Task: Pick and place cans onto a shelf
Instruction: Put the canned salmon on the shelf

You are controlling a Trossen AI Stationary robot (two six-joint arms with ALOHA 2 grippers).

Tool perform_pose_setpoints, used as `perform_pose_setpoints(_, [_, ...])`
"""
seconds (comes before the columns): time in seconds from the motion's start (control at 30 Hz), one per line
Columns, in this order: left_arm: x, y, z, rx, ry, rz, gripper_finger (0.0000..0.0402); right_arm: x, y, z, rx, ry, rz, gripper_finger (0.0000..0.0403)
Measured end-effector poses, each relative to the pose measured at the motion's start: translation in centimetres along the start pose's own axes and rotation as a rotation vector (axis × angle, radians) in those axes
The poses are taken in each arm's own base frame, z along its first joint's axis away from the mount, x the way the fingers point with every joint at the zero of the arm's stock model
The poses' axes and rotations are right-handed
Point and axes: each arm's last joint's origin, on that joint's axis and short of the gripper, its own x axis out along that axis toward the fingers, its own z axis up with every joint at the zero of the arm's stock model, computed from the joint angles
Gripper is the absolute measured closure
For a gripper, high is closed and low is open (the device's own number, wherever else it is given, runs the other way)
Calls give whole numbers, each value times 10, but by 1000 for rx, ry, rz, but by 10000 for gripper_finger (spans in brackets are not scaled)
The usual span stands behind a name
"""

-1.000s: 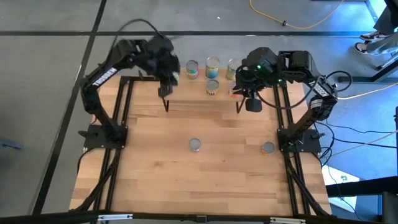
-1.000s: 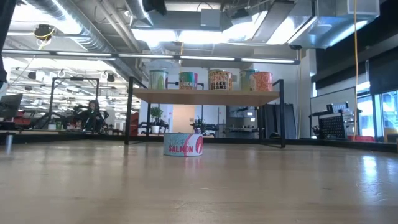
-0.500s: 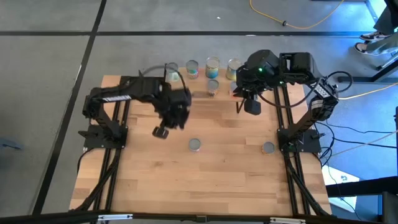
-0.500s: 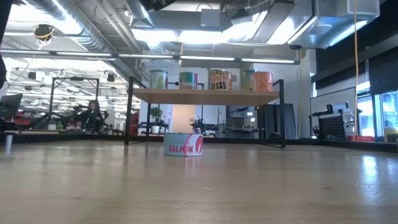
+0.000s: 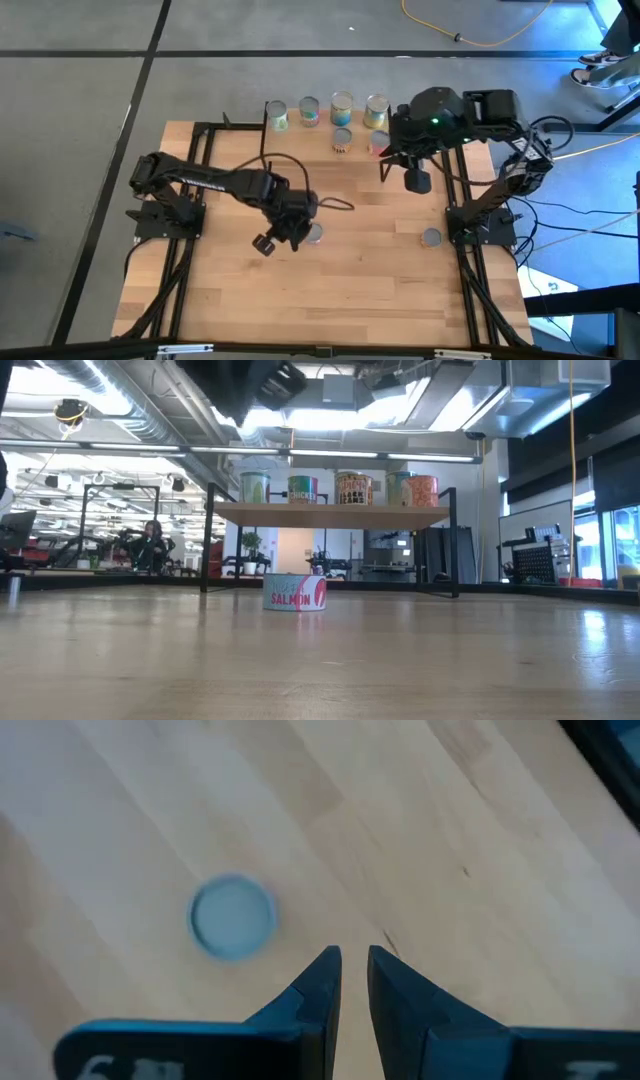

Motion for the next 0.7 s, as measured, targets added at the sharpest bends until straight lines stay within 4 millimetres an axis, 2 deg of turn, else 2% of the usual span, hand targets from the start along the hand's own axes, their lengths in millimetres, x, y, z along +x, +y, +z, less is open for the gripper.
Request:
perform_pose_setpoints(0.23, [42,3,-3,42,-106,89,354,-16,2,-6,12,-36,-5,336])
perform_pose_setpoints(0.5, [82,2,-27,-19,-121,146,354,-21,2,-8,-4,-49,-7,336])
perform_pose_setpoints(0.7, [96,2,-32,-31,-148,215,354,-21,2,-8,-5,-48,-7,336])
